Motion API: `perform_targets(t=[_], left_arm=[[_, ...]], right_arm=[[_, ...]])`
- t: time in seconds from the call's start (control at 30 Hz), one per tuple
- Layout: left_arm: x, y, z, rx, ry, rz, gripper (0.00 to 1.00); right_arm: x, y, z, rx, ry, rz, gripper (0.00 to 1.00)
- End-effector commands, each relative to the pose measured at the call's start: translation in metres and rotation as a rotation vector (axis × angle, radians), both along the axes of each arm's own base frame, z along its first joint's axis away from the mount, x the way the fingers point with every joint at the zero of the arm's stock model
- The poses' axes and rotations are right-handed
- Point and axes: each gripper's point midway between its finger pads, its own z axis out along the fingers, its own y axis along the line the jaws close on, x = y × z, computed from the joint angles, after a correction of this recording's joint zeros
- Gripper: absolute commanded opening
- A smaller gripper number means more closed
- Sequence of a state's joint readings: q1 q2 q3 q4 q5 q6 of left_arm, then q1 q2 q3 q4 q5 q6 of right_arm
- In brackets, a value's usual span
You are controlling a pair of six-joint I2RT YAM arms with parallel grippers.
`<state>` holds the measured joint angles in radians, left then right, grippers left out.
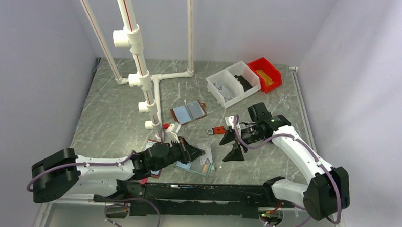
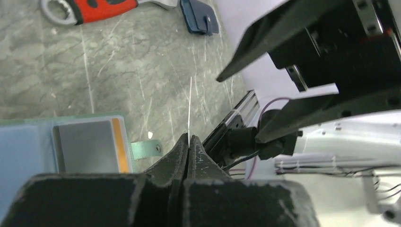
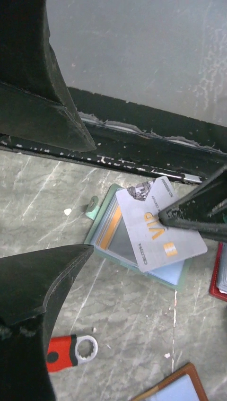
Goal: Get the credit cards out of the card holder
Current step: Remove the credit card from the card holder.
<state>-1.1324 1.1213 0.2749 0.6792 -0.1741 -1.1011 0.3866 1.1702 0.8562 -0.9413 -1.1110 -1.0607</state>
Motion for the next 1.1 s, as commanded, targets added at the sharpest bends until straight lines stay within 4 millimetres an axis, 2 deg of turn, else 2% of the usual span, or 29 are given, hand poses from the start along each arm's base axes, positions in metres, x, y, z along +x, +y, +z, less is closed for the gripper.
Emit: perform_targets(t=[0.0,0.2,0.5,0.57,0.63,0.7,0.93,1.07], left_arm=[[-0.009,-0.013,0.028,0.116,-0.274,-0.149,0.0],[-0.01,-0.024,0.047,0.139,-0.424,-0.195,0.0],[-0.01,-0.036,0.058,0.154,-0.503,-0.232,0.0],[-0.01,-0.037,0.06,0.149,-0.516,-0.233,0.0],[-0.009,-0.038,0.063,0.138,-0.528,-0.23,0.0],[-0.009,-0.038,0.065,0.13,-0.538,-0.228,0.0],[-0.009,-0.042,0.069,0.105,-0.55,-0.231,0.0],[-0.009,-0.046,0.07,0.097,-0.548,-0.234,0.0]], right_arm=[[0.011,0.014,0.023,0.074,0.101,-0.052,0.73],[0.012,0.019,0.025,0.093,0.217,-0.07,0.72],[0.02,0.02,0.038,0.138,0.348,-0.108,0.66],[0.02,0.019,0.04,0.148,0.367,-0.11,0.62],[0.019,0.019,0.042,0.158,0.38,-0.103,0.53],[0.018,0.02,0.042,0.163,0.396,-0.098,0.48],[0.015,0.021,0.044,0.183,0.415,-0.08,0.45],[0.014,0.021,0.047,0.199,0.406,-0.064,0.33]])
